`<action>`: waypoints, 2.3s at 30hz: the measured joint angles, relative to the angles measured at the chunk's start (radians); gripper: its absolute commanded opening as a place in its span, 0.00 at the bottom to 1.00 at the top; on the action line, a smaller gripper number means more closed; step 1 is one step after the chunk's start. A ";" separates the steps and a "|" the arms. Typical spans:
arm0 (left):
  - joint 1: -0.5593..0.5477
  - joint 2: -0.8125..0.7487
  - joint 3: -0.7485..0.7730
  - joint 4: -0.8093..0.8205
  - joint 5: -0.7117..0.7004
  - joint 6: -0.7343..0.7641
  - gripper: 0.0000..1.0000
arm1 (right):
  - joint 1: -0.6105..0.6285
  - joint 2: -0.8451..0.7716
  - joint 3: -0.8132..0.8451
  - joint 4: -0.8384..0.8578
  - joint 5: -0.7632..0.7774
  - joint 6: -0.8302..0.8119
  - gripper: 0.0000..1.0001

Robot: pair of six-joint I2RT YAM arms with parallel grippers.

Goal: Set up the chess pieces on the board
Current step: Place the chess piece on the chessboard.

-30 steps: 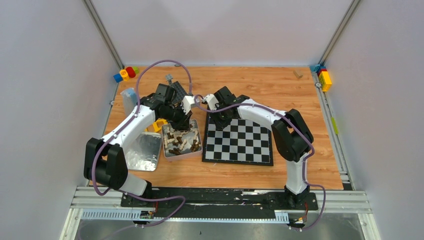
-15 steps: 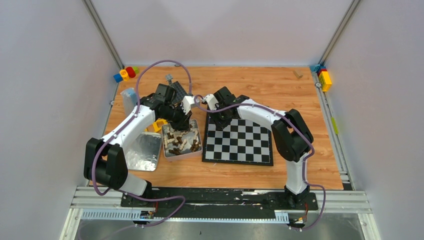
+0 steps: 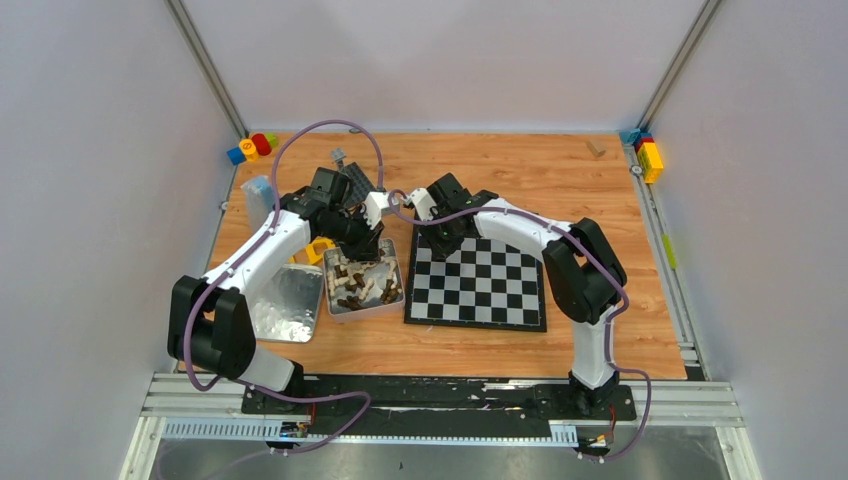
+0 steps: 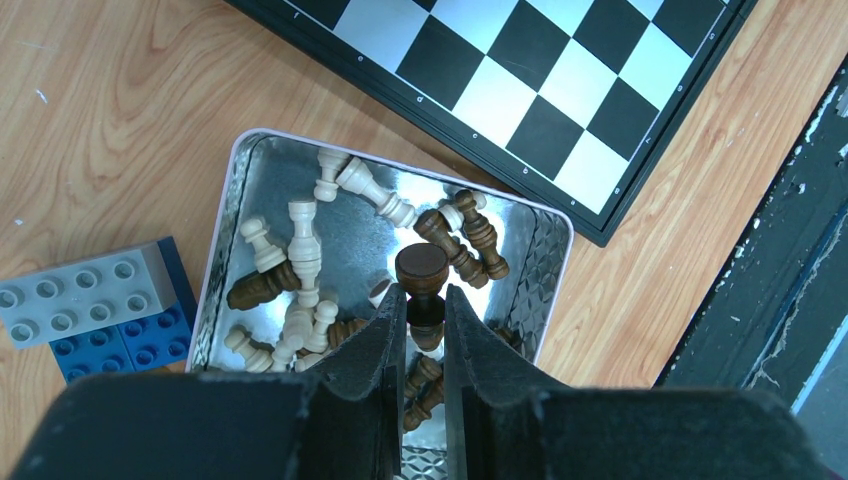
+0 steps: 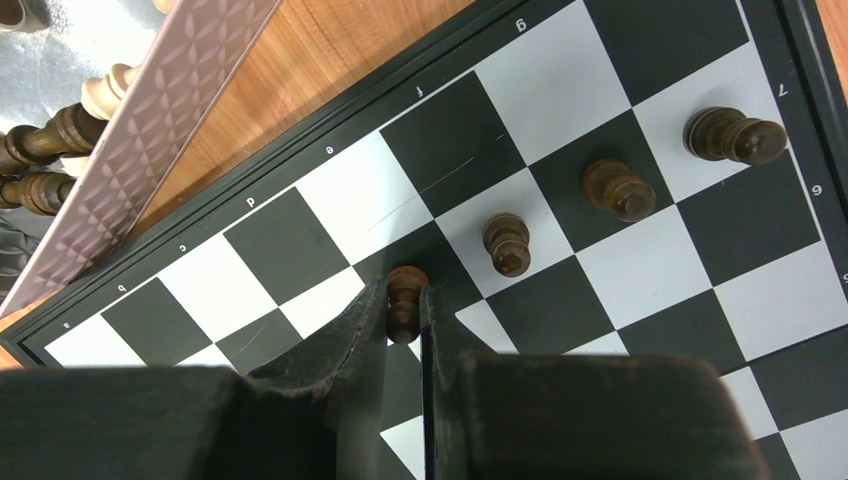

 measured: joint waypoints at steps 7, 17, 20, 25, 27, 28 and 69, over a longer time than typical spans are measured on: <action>0.000 0.000 0.000 0.000 0.000 0.000 0.20 | 0.000 0.000 0.000 0.000 0.004 0.000 0.29; 0.000 0.000 0.000 0.000 0.000 0.000 0.20 | 0.000 0.000 0.000 0.000 0.005 0.005 0.46; 0.000 0.000 0.000 0.000 0.000 0.000 0.20 | 0.000 -0.001 0.000 0.000 0.002 0.008 0.47; 0.000 0.000 0.000 0.014 0.027 -0.001 0.20 | -0.031 -0.033 -0.002 -0.011 -0.077 0.019 0.48; 0.000 0.000 0.000 0.024 0.056 -0.007 0.20 | -0.058 -0.077 -0.018 -0.007 -0.149 0.032 0.49; 0.000 0.000 0.001 0.025 0.072 -0.013 0.20 | -0.076 -0.104 -0.027 -0.002 -0.188 0.040 0.50; -0.098 0.320 0.111 0.432 0.469 -0.649 0.20 | -0.300 -0.227 -0.157 0.182 -0.865 0.296 0.49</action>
